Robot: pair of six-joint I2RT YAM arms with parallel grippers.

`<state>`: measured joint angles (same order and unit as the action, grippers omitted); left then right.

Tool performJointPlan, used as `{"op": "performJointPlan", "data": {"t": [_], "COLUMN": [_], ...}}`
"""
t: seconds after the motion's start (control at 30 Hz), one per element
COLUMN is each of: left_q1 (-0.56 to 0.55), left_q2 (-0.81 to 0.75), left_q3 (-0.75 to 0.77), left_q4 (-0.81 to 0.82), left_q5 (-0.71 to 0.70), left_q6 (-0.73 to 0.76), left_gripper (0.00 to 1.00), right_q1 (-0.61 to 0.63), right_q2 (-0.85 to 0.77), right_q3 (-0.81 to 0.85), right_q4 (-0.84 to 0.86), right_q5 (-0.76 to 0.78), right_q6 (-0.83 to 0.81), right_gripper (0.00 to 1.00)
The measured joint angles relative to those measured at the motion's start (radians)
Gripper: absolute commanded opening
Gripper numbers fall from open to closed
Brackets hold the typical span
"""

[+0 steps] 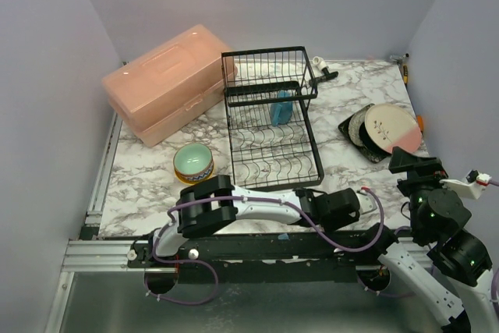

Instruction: Load the mixed dishes into the dish rack

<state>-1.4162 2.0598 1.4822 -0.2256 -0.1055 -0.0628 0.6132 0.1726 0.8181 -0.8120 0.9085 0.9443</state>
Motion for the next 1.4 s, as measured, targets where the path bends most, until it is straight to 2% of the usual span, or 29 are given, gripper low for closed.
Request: {"op": "performJointPlan", "data": {"t": [0.13, 0.23, 0.4, 0.53, 0.7, 0.77, 1.0, 1.17, 1.37, 1.4], "left_q1": [-0.003, -0.008, -0.012, -0.012, 0.005, 0.035, 0.237, 0.411, 0.639, 0.669], "left_q2": [0.039, 0.045, 0.039, -0.027, -0.244, -0.382, -0.796, -0.974, -1.103, -1.120], "left_q3": [0.032, 0.044, 0.054, -0.002, -0.096, -0.132, -0.262, -0.365, -0.492, -0.516], "left_q4": [-0.014, -0.036, -0.069, -0.108, -0.174, -0.175, -0.090, -0.006, 0.161, 0.202], "left_q5": [-0.031, -0.045, -0.057, -0.055, 0.004, 0.066, 0.301, 0.496, 0.682, 0.712], "left_q6": [0.000, 0.000, -0.011, -0.047, -0.125, -0.179, -0.367, -0.535, -0.785, -0.829], "left_gripper": [0.21, 0.00, 0.00, 0.00, 0.00, 0.00, 0.00, 0.00, 0.00, 0.00], "right_q1": [0.000, 0.000, 0.000, 0.000, 0.000, 0.000, 0.000, 0.000, 0.000, 0.000], "right_q2": [-0.001, -0.001, 0.005, 0.034, 0.095, 0.121, 0.204, 0.290, 0.417, 0.432], "right_q3": [0.000, 0.000, 0.000, 0.000, -0.005, -0.010, -0.041, -0.105, -0.177, -0.190], "right_q4": [0.000, 0.000, 0.000, 0.004, 0.028, 0.043, 0.121, 0.237, 0.374, 0.400], "right_q5": [0.000, -0.001, -0.006, -0.021, -0.056, -0.073, -0.159, -0.300, -0.507, -0.544], "right_q6": [0.000, -0.001, -0.005, -0.022, -0.056, -0.073, -0.152, -0.233, -0.301, -0.312], "right_gripper": [0.90, 0.90, 0.90, 0.90, 0.91, 0.91, 0.92, 0.90, 0.89, 0.99]}}
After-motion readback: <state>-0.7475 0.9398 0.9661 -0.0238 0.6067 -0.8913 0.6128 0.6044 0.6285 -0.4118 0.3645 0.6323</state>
